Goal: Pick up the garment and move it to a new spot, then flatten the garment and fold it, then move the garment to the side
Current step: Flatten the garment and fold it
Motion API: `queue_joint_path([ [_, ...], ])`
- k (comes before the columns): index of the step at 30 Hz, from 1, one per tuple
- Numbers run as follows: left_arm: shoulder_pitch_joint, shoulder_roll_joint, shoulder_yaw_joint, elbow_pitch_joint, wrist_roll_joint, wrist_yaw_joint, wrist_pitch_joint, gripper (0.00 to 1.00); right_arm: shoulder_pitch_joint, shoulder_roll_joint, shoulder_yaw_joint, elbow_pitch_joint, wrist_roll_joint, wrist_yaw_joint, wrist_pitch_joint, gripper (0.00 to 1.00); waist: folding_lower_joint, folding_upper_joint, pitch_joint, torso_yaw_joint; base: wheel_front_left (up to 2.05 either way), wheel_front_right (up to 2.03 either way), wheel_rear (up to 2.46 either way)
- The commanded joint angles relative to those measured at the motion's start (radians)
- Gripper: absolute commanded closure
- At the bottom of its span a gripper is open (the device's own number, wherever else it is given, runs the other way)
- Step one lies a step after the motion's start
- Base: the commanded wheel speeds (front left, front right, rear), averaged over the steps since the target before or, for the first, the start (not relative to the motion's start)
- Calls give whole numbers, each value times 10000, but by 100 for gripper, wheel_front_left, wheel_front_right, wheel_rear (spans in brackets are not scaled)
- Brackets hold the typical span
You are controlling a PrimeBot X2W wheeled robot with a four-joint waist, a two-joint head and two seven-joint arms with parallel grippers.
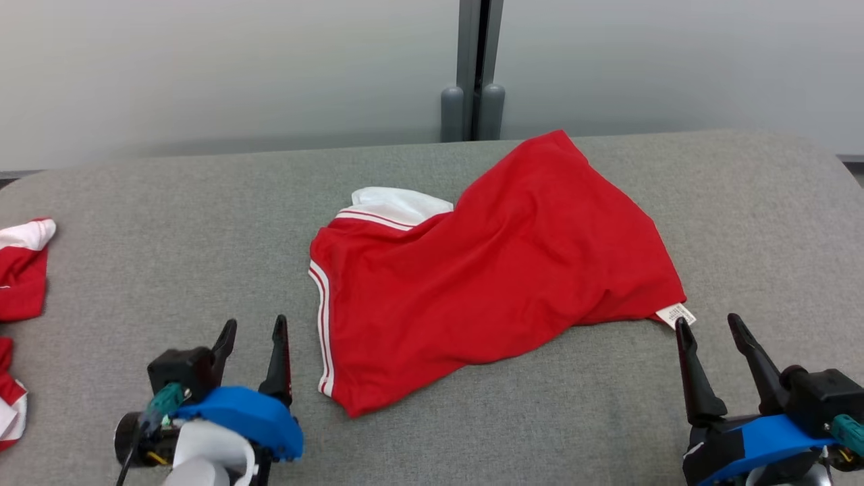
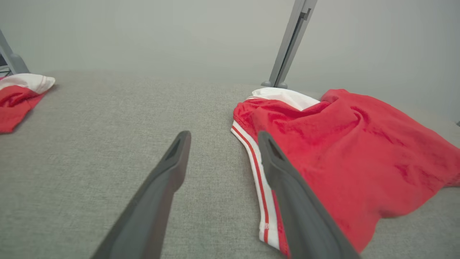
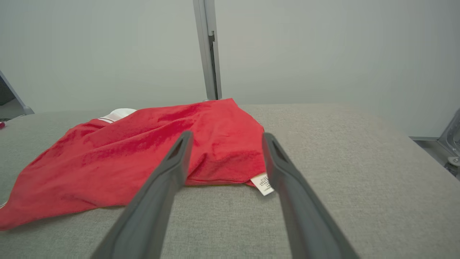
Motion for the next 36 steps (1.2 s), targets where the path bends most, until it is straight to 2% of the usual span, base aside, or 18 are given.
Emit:
queue_joint_path([
  [1, -355, -35, 2, 170, -41, -27, 134, 0, -154, -5, 35, -11, 50, 1, -1, 0, 0, 0, 102, -25, 0, 0, 0],
  [6, -1915, -329, -81, 1671, -327, -166, 1054, 0, -472, -7, 344, 38, -5, 1, -73, 0, 0, 0, 645, -292, 0, 0, 0],
  [14, -3981, -656, 82, 3807, -632, -16, 1941, 0, -983, -12, 821, -16, 60, 1, -165, 0, 0, 0, 1622, -855, 0, 0, 0],
  [22, -4884, -627, -35, 5254, -349, 672, 2459, 0, -1217, -10, 932, 18, 141, 1, -285, 0, 0, 0, 2105, -1150, 0, 0, 0],
  [29, -4867, -1188, -355, 6060, -839, -11, 3518, 0, -1292, -10, 947, 84, 223, 1, -348, 0, 0, 0, 2186, -1222, 0, 0, 0],
  [30, -4832, -1259, -402, 6106, -915, -134, 3588, 7, -1301, -10, 942, 80, 229, 1, -354, 0, 0, 0, 2188, -1221, 0, 0, 0],
  [31, -4847, -1276, -464, 6103, -897, -260, 3540, 78, -1301, -10, 925, 78, 242, 1, -359, 0, 0, 0, 2186, -1210, 0, 0, 0],
  [32, -4857, -1286, -485, 6091, -911, -349, 3430, 100, -1287, -10, 896, 88, 242, 1, -367, 0, 0, 0, 2166, -1183, 0, 0, 0],
  [36, -4991, -1164, -290, 5591, -842, -404, 2200, 100, -1199, -8, 807, 109, 205, 1, -333, 0, 0, 0, 2005, -1000, 0, 0, 0],
])
